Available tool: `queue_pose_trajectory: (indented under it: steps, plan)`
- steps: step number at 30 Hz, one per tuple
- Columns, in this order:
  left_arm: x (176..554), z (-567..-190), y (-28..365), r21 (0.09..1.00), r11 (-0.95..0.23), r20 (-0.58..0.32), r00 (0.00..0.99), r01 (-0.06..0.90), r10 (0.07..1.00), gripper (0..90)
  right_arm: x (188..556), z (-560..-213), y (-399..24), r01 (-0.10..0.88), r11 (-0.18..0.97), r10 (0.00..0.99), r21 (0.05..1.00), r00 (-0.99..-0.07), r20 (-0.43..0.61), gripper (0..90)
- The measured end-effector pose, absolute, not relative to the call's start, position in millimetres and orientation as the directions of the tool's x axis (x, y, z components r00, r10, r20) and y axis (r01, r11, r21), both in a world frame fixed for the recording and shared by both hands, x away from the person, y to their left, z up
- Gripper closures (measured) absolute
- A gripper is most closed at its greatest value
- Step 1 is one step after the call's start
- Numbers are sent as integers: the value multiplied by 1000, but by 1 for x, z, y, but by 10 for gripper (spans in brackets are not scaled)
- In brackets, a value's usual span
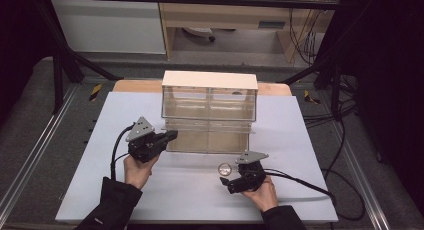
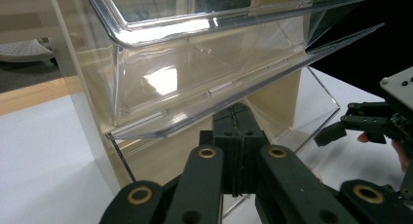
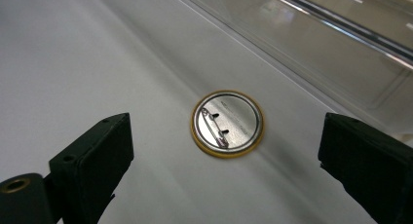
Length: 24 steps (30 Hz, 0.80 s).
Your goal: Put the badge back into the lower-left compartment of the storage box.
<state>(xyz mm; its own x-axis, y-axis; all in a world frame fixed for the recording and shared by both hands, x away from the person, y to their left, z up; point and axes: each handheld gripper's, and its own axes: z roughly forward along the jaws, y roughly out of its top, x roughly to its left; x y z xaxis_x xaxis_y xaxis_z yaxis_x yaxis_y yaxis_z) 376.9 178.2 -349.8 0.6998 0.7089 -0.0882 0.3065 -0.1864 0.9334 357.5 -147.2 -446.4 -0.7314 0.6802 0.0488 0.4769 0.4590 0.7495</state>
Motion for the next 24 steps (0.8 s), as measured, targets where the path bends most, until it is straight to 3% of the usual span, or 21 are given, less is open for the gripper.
queue_pose_trajectory:
  steps: [4, 14, 24]
  plan:
    - [377, -350, 178, 934, -188, -85, 700, 304, 709, 895, 360, -448, -140, 466, 478, 675, 744, -737, 27, 99]
    - [377, -350, 177, 934, -189, -83, 700, 303, 709, 895, 367, -453, -128, 436, 501, 663, 748, -748, -8, 291]
    - [376, -351, 177, 934, -191, -82, 700, 303, 710, 895, 369, -455, -128, 428, 535, 653, 728, -757, -34, 415]
